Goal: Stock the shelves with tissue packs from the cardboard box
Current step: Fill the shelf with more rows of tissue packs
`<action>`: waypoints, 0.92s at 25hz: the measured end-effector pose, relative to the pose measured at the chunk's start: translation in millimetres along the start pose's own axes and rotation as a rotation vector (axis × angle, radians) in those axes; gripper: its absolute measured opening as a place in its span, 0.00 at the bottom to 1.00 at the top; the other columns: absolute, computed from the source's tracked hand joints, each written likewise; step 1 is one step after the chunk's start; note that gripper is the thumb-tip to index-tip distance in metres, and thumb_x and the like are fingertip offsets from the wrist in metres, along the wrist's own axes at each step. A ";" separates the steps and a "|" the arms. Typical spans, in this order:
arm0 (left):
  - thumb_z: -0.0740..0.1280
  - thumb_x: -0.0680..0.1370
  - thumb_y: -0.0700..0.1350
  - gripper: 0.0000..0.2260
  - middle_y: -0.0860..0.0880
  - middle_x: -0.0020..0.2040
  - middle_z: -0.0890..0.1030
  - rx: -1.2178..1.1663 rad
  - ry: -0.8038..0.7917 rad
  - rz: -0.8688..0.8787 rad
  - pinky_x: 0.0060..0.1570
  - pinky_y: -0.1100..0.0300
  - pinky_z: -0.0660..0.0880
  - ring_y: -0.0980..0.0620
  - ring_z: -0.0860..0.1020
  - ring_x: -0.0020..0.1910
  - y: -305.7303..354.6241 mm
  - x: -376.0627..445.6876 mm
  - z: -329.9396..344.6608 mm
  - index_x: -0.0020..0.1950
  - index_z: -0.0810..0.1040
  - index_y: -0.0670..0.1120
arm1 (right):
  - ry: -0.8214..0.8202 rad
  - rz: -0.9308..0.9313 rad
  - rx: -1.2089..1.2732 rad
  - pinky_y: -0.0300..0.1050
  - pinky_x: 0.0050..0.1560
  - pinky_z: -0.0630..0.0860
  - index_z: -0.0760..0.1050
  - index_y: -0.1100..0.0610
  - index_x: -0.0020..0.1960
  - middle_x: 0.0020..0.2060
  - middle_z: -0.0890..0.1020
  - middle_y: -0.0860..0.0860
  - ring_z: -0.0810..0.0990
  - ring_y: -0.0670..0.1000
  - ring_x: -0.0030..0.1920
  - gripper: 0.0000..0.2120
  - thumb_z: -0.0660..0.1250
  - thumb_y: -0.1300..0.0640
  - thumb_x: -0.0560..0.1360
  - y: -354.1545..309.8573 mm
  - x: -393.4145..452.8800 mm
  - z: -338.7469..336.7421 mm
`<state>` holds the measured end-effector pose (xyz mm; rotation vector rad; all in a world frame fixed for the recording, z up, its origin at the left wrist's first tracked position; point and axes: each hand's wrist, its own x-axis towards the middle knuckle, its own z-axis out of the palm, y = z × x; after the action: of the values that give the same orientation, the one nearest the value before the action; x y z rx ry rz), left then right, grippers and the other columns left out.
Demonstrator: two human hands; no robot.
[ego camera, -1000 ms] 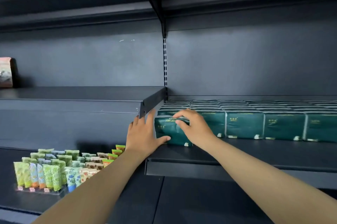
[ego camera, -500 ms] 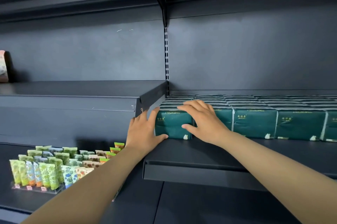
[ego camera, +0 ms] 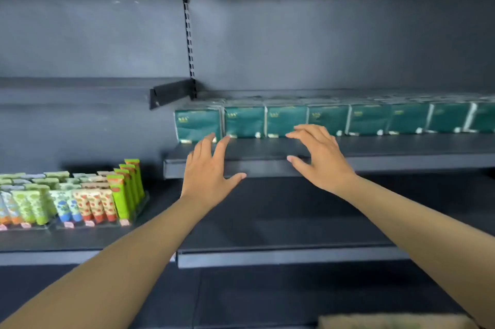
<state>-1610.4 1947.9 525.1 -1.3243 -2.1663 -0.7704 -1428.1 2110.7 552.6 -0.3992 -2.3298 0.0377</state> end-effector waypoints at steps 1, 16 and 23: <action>0.69 0.72 0.61 0.38 0.42 0.74 0.59 -0.027 -0.028 0.013 0.69 0.50 0.57 0.44 0.57 0.73 14.4 -16.5 6.3 0.75 0.59 0.48 | -0.013 0.018 -0.010 0.46 0.65 0.56 0.71 0.53 0.65 0.65 0.70 0.50 0.63 0.50 0.68 0.20 0.67 0.54 0.75 5.4 -22.9 -8.1; 0.60 0.77 0.62 0.32 0.47 0.77 0.52 -0.155 -0.712 -0.148 0.70 0.51 0.56 0.47 0.53 0.75 212.3 -295.0 222.4 0.77 0.52 0.53 | -0.413 0.490 0.030 0.43 0.62 0.65 0.70 0.52 0.65 0.62 0.73 0.49 0.68 0.51 0.65 0.20 0.67 0.52 0.75 190.2 -386.6 -5.7; 0.55 0.75 0.64 0.32 0.43 0.76 0.60 0.014 -0.795 -0.315 0.65 0.44 0.67 0.41 0.63 0.72 259.1 -399.8 345.1 0.74 0.61 0.49 | -0.746 0.664 0.377 0.31 0.59 0.58 0.73 0.48 0.62 0.56 0.72 0.40 0.68 0.45 0.63 0.17 0.69 0.54 0.74 271.0 -561.7 76.0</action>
<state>-1248.7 2026.8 67.9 -1.4586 -3.0432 -0.3459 -1033.9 2208.9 73.3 -1.0811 -2.6831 1.0884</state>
